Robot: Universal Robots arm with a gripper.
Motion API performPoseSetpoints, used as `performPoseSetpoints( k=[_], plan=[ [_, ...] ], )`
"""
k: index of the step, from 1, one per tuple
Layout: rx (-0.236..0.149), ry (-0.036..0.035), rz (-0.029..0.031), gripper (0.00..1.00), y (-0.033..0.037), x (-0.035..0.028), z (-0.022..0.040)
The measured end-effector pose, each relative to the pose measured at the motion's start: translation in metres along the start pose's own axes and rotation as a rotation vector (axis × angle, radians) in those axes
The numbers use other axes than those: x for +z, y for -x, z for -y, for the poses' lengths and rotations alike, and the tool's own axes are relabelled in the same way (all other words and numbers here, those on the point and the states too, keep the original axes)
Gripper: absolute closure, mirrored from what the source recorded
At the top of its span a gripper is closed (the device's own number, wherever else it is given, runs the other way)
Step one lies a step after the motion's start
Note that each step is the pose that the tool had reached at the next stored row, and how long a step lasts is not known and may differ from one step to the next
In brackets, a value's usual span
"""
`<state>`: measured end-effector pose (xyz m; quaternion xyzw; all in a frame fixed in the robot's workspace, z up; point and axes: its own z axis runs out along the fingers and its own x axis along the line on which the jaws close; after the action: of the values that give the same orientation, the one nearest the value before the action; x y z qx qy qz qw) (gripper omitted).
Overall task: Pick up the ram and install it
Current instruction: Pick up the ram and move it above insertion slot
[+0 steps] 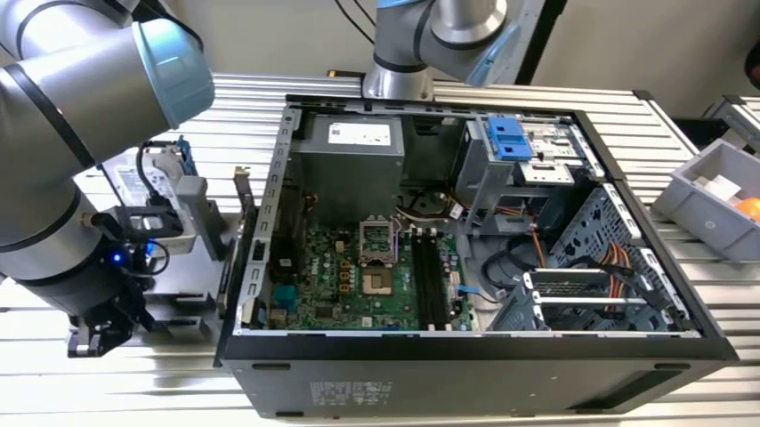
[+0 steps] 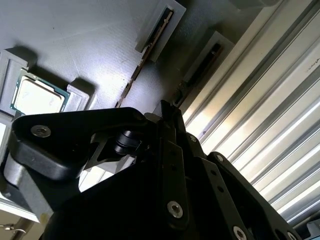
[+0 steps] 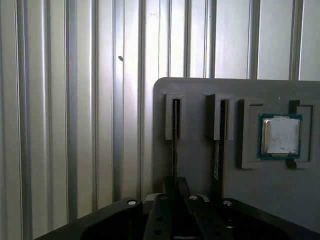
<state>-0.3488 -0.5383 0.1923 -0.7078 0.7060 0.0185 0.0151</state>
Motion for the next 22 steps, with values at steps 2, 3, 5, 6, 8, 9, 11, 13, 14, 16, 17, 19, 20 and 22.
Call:
performPoseSetpoints(
  k=[2, 3, 5, 6, 8, 9, 11, 13, 14, 16, 17, 19, 20, 22],
  plan=[
    [0.0, 0.0, 0.0003, 1.0, 0.0, 0.0, 0.0],
    [0.0, 0.0, 0.0006, 1.0, 0.0, 0.0, 0.0],
    [0.0, 0.0, 0.0009, 1.0, 0.0, 0.0, 0.0],
    [0.0, 0.0, 0.001, 1.0, 0.0, 0.0, 0.0],
    [0.0, -0.0002, 0.0015, 1.0, 0.0, -0.0001, 0.0],
    [0.0, -0.0001, 0.0014, 1.0, 0.0, -0.0009, -0.0001],
    [0.0, 0.0, 0.0013, 1.0, 0.0002, -0.0037, 0.0],
    [0.0, 0.0, 0.0012, 1.0, 0.0003, -0.0071, 0.0],
    [0.0, 0.0, 0.0012, 1.0, 0.0004, -0.0085, -0.0001],
    [0.0, -0.0001, 0.0013, 1.0, 0.0005, -0.011, -0.0001],
    [0.0, 0.0, 0.0013, 1.0, 0.0006, -0.012, -0.0001],
    [0.0, 0.0, 0.0013, 1.0, 0.0007, -0.0142, -0.0001],
    [0.0, 0.0, 0.0013, 1.0, 0.0007, -0.0155, -0.0001],
    [0.0, 0.0, 0.0013, 1.0, 0.0008, -0.0181, -0.0001]
  ],
)
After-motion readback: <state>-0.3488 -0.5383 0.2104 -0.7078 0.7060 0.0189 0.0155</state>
